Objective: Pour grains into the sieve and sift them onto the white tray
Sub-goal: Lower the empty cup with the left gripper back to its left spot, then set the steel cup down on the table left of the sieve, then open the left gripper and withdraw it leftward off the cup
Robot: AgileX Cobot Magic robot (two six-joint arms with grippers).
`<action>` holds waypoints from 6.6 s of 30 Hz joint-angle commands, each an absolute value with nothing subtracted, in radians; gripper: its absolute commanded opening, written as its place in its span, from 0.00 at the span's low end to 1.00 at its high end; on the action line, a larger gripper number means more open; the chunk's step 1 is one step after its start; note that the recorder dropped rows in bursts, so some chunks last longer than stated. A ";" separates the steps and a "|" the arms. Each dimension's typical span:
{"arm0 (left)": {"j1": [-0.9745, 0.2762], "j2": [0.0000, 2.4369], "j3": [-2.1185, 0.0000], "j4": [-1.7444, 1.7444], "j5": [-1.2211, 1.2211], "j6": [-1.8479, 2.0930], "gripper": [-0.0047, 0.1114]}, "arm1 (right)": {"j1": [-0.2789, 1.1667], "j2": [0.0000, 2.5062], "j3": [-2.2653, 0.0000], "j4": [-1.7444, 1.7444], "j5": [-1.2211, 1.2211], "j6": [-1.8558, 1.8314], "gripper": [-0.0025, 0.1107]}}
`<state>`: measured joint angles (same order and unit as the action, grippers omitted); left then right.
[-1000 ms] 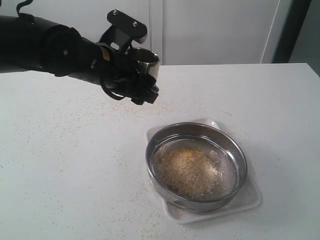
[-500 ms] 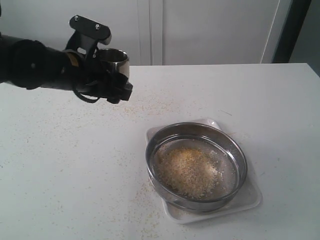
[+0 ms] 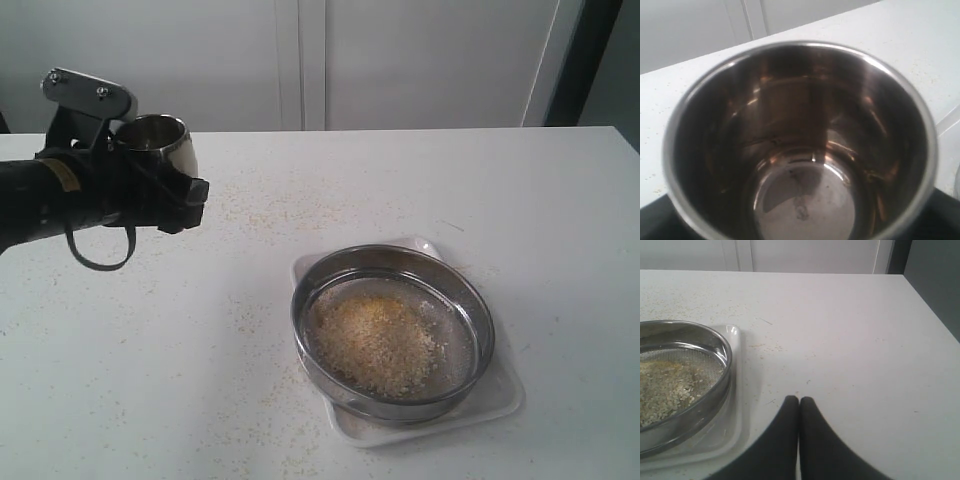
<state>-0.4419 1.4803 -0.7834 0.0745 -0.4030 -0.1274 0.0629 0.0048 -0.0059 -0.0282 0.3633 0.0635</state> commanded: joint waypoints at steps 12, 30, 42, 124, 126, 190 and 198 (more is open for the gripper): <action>-0.243 1.462 -0.620 0.492 -0.712 -0.477 0.04 | 0.060 0.000 0.000 -0.030 0.350 0.064 0.02; -0.221 1.479 -0.438 0.681 -0.848 -0.501 0.04 | 0.060 0.000 0.000 -0.030 0.350 0.064 0.02; -0.221 1.557 -0.402 0.903 -0.980 -0.501 0.04 | 0.060 0.000 0.000 -0.030 0.350 0.064 0.02; -0.221 1.909 -0.521 1.018 -1.157 -0.336 0.81 | 0.060 0.000 0.000 -0.030 0.350 0.064 0.02; -0.221 1.909 -0.521 1.018 -1.157 -0.336 0.81 | 0.060 0.000 0.000 -0.030 0.350 0.064 0.02; -0.221 1.550 -0.521 1.027 -1.078 -0.489 0.94 | 0.060 0.000 0.000 -0.030 0.350 0.064 0.02; -0.221 1.461 -0.521 1.021 -0.923 -0.698 0.19 | 0.060 0.000 0.000 -0.030 0.350 0.098 0.02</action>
